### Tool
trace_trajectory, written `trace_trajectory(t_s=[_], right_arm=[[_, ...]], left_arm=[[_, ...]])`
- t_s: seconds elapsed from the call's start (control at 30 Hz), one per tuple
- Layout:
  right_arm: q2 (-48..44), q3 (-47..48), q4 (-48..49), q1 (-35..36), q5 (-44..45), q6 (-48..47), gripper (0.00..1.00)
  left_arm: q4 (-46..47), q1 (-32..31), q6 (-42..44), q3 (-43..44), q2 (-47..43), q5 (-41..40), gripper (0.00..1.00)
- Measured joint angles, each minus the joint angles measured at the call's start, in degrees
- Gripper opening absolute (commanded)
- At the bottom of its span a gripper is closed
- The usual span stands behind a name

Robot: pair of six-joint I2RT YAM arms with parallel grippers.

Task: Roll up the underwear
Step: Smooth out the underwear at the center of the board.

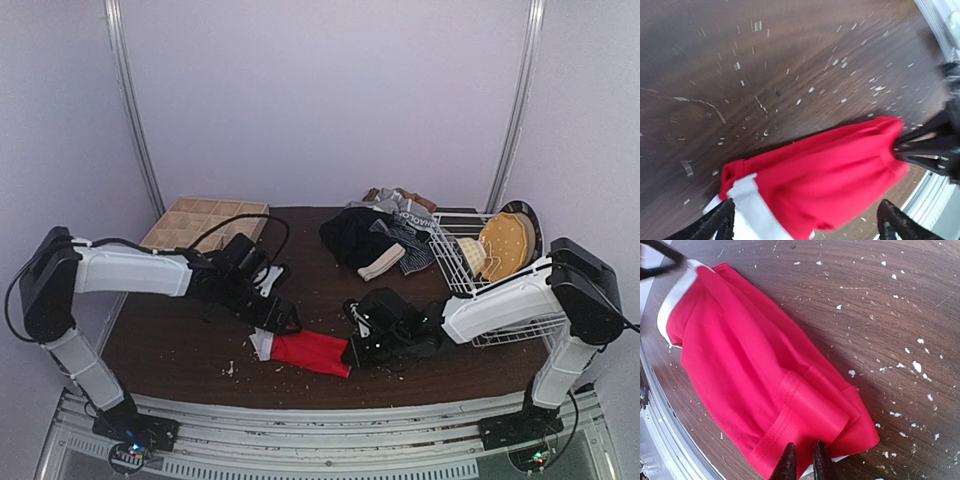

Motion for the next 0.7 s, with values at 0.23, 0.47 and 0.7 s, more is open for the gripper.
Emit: trace_trajectory(t_s=[0.23, 0.47, 0.7], right_arm=[[-0.1, 0.2, -1.0, 0.0, -0.2, -0.2, 0.16], [-1.9, 1.1, -2.8, 0.1, -0.3, -0.7, 0.33], [-6.3, 1.3, -3.5, 1.4, 0.7, 1.1, 0.51]], left_arm=[[-1.9, -3.8, -3.5, -2.6, -13.1, -6.9, 0.98], [-2.7, -5.0, -8.3, -6.2, -14.2, -8.0, 0.98], [-2.1, -6.7, -12.7, -9.2, -12.7, -9.9, 0.98]])
